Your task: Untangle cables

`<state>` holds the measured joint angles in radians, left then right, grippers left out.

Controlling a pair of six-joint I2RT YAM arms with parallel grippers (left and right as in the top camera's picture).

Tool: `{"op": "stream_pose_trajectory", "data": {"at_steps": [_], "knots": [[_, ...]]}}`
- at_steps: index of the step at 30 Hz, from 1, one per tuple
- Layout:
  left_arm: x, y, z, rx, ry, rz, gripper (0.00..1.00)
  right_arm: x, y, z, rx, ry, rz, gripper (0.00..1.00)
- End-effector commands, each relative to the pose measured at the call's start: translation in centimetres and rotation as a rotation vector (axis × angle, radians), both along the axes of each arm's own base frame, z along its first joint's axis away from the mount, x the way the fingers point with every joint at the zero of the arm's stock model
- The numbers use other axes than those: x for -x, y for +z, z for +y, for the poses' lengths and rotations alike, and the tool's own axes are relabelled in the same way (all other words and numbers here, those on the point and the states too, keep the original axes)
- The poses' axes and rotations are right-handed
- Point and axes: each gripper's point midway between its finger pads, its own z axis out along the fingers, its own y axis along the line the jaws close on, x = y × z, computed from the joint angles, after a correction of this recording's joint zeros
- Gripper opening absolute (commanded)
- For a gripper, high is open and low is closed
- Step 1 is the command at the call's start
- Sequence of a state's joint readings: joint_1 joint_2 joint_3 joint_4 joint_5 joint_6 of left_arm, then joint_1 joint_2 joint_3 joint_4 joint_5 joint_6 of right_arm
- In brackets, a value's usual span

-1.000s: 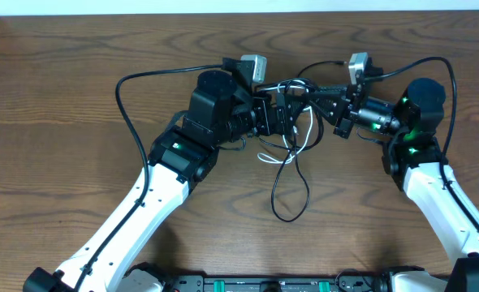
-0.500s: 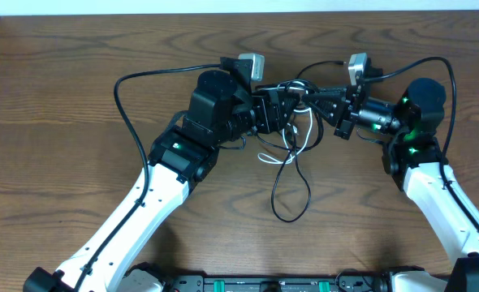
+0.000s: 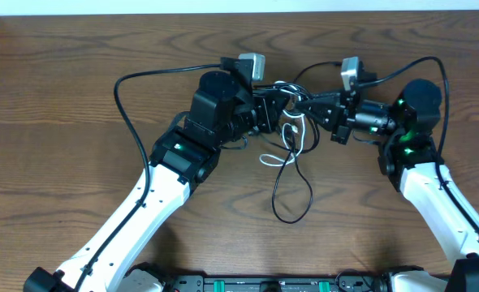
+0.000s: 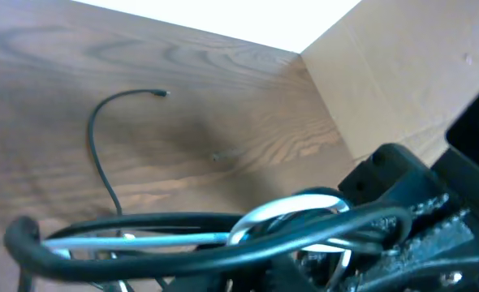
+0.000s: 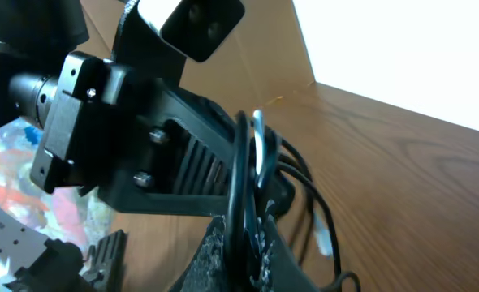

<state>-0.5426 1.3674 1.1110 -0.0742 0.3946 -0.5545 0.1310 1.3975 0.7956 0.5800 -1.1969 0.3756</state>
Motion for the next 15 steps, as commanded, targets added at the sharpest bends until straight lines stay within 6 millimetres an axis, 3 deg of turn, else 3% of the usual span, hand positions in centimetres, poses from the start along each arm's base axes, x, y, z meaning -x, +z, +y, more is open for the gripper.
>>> {"op": "stream_pose_trajectory", "data": {"at_steps": [1,8,12,15], "knots": [[-0.5,0.6,0.3,0.007,0.017,-0.018,0.08,1.6,0.7,0.9,-0.003,0.081,-0.030,0.01],[-0.2,0.6,0.1,0.008,-0.003,-0.021,0.08,1.2,0.7,0.8,-0.001,0.056,-0.033,0.02],[-0.2,0.6,0.1,0.002,-0.006,-0.029,0.08,0.4,0.7,0.6,-0.001,0.012,-0.033,0.29],[-0.2,0.4,0.2,-0.027,-0.021,-0.053,0.07,-0.2,0.8,0.3,0.000,-0.021,-0.034,0.43]]}}
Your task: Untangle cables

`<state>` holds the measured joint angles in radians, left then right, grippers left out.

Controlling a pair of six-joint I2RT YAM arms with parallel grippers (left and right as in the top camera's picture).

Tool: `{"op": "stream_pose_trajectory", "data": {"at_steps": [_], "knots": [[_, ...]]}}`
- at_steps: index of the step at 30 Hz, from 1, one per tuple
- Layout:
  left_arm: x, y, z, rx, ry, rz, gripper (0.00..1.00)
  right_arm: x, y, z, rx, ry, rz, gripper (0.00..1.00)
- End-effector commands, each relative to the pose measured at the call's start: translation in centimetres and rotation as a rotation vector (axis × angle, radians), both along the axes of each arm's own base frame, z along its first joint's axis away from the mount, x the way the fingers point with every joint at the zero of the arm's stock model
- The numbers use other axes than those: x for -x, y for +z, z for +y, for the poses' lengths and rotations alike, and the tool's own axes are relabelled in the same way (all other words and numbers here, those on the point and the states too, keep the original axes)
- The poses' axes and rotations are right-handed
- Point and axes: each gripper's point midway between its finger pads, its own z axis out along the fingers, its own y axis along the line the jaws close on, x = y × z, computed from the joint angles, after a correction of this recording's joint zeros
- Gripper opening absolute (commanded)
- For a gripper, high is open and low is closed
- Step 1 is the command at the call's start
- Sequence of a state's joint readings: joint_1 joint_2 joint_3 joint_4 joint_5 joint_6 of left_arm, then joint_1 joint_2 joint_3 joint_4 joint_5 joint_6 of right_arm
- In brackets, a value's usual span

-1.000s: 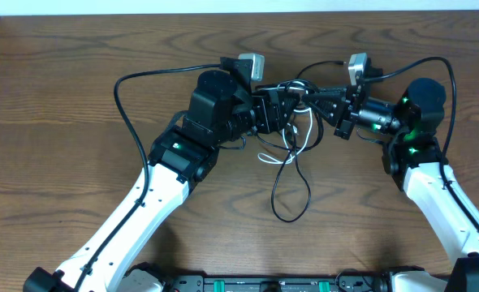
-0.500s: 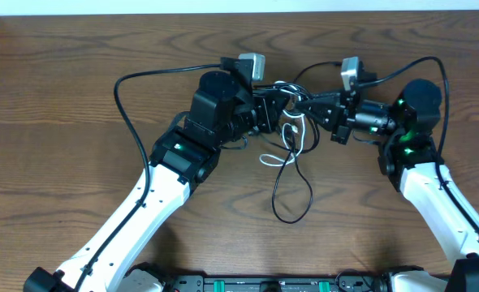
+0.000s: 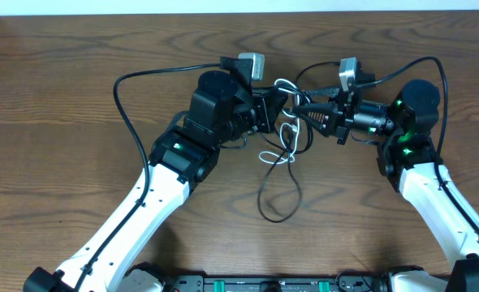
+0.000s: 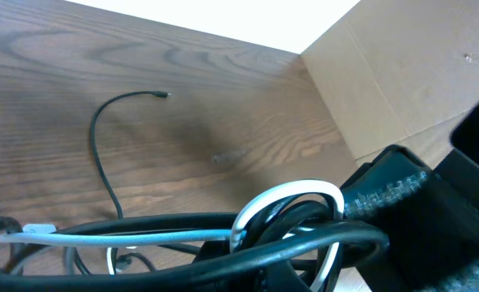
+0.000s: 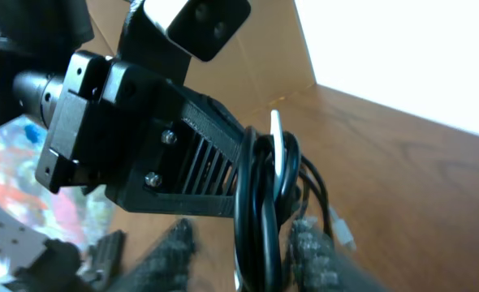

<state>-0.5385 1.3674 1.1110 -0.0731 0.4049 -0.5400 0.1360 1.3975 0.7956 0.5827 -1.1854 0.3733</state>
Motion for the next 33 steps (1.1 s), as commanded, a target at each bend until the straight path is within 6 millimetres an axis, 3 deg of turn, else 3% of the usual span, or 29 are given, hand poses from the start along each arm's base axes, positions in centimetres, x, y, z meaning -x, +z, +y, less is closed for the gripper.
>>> {"op": "stream_pose_trajectory", "data": {"at_steps": [1,6,7,10,11,17,24,28,33], "knots": [[-0.2,0.3,0.2,-0.027,-0.008,-0.042,0.08,-0.2,0.7,0.0,-0.001,-0.023,-0.030,0.44],[-0.1,-0.1,0.3,-0.036,-0.008,-0.027,0.08,-0.7,0.7,-0.7,0.001,-0.048,-0.036,0.42],[0.0,-0.2,0.3,-0.038,-0.008,-0.024,0.07,-0.8,0.7,-0.8,0.002,-0.050,-0.037,0.36],[0.0,-0.3,0.4,-0.042,-0.009,-0.017,0.07,-0.9,0.7,-0.9,0.002,-0.054,-0.037,0.04],[0.0,-0.4,0.4,-0.042,-0.009,-0.015,0.07,-0.9,0.7,-0.9,0.002,-0.054,-0.037,0.01],[0.0,-0.4,0.4,-0.045,-0.004,-0.015,0.07,-0.8,0.7,-0.9,0.002,-0.050,-0.036,0.01],[-1.2,-1.6,2.4,-0.083,0.139,0.036,0.08,-1.1,0.7,-1.2,0.002,-0.066,-0.035,0.01],[-1.9,-1.6,3.3,-0.046,0.194,0.077,0.08,-2.4,0.1,-2.5,0.009,-0.144,0.003,0.01],[-2.8,-1.5,4.8,0.001,0.262,0.120,0.07,-4.0,-2.0,-4.5,0.042,-0.253,0.108,0.01]]}}
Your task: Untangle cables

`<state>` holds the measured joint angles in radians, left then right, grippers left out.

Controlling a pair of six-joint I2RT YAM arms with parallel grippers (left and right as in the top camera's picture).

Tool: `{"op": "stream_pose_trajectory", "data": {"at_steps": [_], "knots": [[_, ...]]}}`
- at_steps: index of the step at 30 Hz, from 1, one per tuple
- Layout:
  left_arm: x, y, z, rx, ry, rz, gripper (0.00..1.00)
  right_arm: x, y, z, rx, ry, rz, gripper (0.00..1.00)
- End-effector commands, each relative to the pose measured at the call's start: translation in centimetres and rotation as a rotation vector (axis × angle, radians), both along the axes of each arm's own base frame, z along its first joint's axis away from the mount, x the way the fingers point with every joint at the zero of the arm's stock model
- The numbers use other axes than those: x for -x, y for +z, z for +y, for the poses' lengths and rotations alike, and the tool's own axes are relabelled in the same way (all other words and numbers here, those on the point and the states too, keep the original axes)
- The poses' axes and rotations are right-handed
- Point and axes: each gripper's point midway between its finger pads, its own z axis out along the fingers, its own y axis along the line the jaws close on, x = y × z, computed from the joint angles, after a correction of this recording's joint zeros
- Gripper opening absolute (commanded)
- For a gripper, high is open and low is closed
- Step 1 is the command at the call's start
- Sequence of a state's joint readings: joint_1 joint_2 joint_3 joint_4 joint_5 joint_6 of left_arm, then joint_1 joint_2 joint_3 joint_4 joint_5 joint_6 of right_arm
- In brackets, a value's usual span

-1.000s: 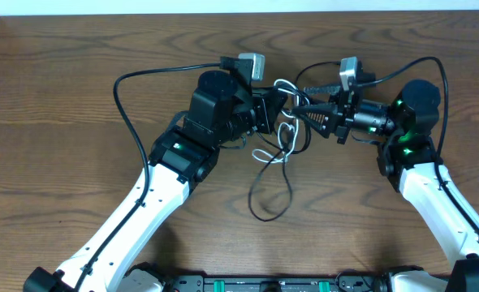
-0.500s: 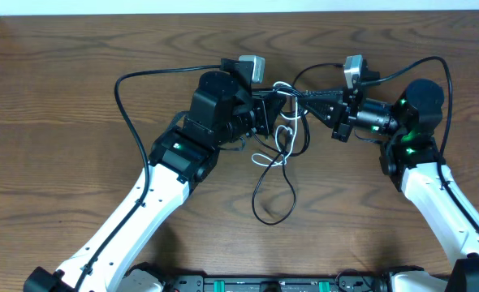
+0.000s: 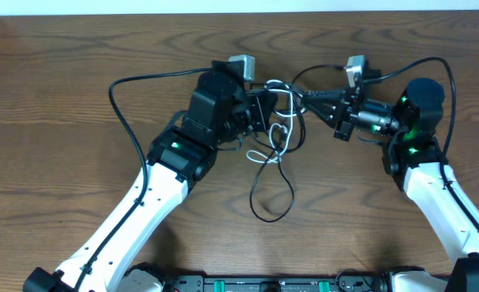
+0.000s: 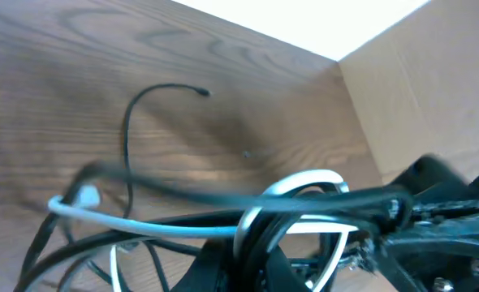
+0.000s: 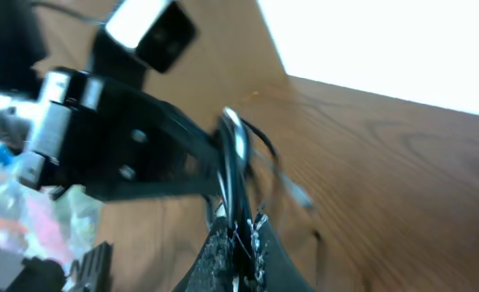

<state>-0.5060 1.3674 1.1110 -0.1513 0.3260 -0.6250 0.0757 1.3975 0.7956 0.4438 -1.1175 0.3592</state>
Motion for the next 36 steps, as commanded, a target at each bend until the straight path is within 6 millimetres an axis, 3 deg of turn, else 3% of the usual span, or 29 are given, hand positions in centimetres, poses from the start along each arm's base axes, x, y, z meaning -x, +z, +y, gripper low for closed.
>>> {"op": "stream_pose_trajectory", "data": {"at_steps": [1,7,12,19,26,31,36], "knots": [[-1.8,0.4,2.6,0.021,0.136,0.015,0.08,-1.9,-0.5,-2.5,0.039,-0.130,-0.001,0.01],[-2.1,0.4,3.2,0.023,0.152,0.017,0.08,-1.4,-3.0,-2.9,0.098,-0.127,0.059,0.01],[-2.1,0.3,3.2,0.021,0.151,0.021,0.07,-1.4,-2.8,-2.9,0.101,-0.126,0.045,0.03],[-1.6,-0.3,3.0,-0.003,0.121,0.036,0.07,-2.0,-0.6,-2.8,0.074,-0.134,-0.067,0.50],[-1.2,-0.2,2.5,0.011,0.088,0.044,0.08,-1.4,1.7,-2.0,0.042,-0.080,-0.187,0.57],[-0.2,-0.1,1.2,0.003,0.005,0.026,0.08,-0.8,2.1,-0.5,0.045,-0.038,-0.233,0.66],[1.0,0.0,-0.6,-0.029,-0.079,-0.018,0.08,0.1,2.1,1.1,0.074,0.010,-0.321,0.68]]}}
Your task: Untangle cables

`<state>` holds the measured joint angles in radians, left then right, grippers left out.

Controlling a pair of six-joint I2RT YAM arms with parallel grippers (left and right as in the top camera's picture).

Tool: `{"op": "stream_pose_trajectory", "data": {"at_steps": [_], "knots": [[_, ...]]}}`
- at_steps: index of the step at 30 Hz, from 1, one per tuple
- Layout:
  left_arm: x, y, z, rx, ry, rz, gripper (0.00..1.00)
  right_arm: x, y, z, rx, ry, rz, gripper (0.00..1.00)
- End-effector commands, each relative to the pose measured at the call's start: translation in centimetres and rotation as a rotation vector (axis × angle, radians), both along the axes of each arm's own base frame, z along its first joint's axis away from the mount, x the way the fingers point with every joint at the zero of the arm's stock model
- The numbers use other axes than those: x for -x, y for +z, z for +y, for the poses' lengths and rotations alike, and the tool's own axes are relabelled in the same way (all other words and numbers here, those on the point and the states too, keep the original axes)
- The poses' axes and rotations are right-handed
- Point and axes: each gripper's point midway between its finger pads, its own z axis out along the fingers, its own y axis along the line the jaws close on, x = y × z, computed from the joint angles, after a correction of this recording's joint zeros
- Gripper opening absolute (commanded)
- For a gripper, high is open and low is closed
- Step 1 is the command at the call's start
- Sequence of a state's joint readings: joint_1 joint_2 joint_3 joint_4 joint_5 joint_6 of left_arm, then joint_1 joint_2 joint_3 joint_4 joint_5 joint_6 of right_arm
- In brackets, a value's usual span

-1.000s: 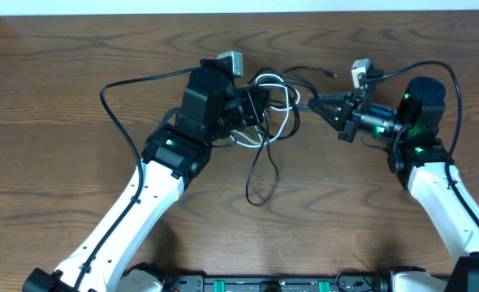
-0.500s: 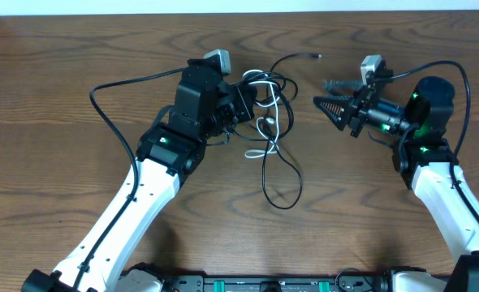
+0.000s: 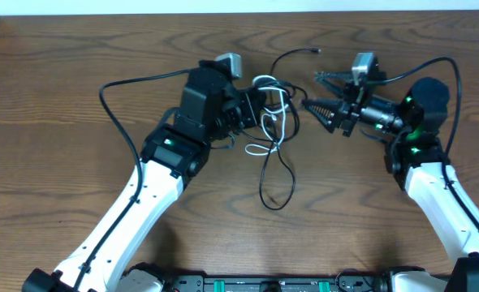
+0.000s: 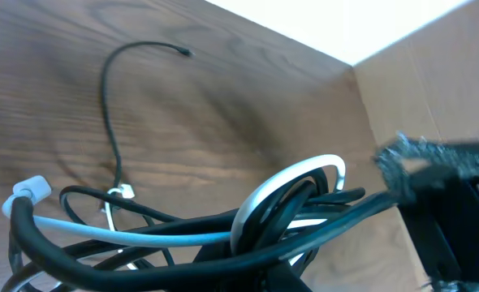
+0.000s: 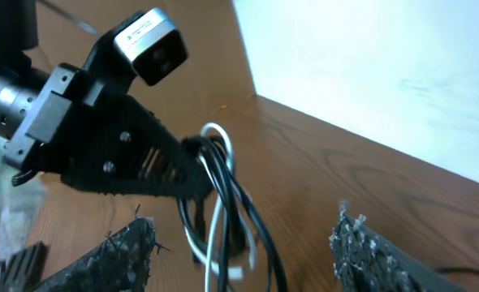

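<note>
A tangle of black and white cables (image 3: 272, 105) hangs from my left gripper (image 3: 256, 104), which is shut on it; in the left wrist view the bundle (image 4: 288, 203) fills the bottom of the frame above my left gripper (image 4: 304, 272). A black loop (image 3: 276, 182) and a white strand (image 3: 260, 148) trail from it onto the table. One black free end (image 3: 314, 51) curves toward the back. My right gripper (image 3: 311, 105) stands open just right of the tangle, touching nothing. In the right wrist view the right gripper (image 5: 243, 217) has its jaws wide and the bundle (image 5: 223, 195) ahead.
The arms' own black cables (image 3: 118, 89) (image 3: 438, 65) arc over the wooden table (image 3: 61, 178). A cardboard wall (image 4: 434, 105) stands at the table's side. The table's far edge (image 3: 142, 12) lies just behind the grippers.
My right gripper was shut on a strand beside the left gripper; now it is open and drawn back to the right. The black free end now lies toward the back. The left gripper keeps the bundle.
At first both grippers met at the tangle, the right shut on strands. Then the right one's fingers were apart around them. Later it was shut on a strand again, farther right. Now it is open and apart, the bundle looser with a free end out.
</note>
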<state>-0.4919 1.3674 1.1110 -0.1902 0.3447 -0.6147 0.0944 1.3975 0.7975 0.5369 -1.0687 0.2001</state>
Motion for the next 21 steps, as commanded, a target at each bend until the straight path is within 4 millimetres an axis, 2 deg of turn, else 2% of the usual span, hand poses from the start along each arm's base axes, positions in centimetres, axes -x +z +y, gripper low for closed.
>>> {"op": "stream_pose_trajectory", "data": {"at_steps": [1,4,8,10,12,14,19,21], "knots": [[1.0,0.8,-1.5,-0.012,-0.085,-0.055,0.07,0.9,0.7,1.2,0.023,0.044,-0.083,0.66],[1.1,0.9,-1.8,-0.010,-0.094,-0.062,0.07,1.1,0.7,1.5,0.024,0.054,-0.083,0.51],[1.1,1.1,-1.8,-0.006,-0.094,-0.069,0.07,1.1,0.4,1.5,0.026,0.055,-0.068,0.47],[1.0,1.3,-1.9,0.000,-0.097,-0.076,0.08,1.1,0.2,1.5,0.027,0.055,-0.058,0.35],[1.0,1.4,-1.9,0.001,-0.096,-0.078,0.07,1.2,0.0,1.5,0.031,0.056,-0.051,0.18],[1.0,1.4,-1.9,0.002,-0.096,-0.080,0.08,1.2,-0.1,1.5,0.034,0.056,-0.044,0.07],[1.0,1.4,-1.9,0.003,-0.096,-0.080,0.07,1.2,-0.3,1.5,0.036,0.056,-0.035,0.01],[1.0,1.4,-1.9,0.005,-0.095,-0.078,0.07,1.2,-0.3,1.5,0.036,0.056,-0.036,0.06]]}}
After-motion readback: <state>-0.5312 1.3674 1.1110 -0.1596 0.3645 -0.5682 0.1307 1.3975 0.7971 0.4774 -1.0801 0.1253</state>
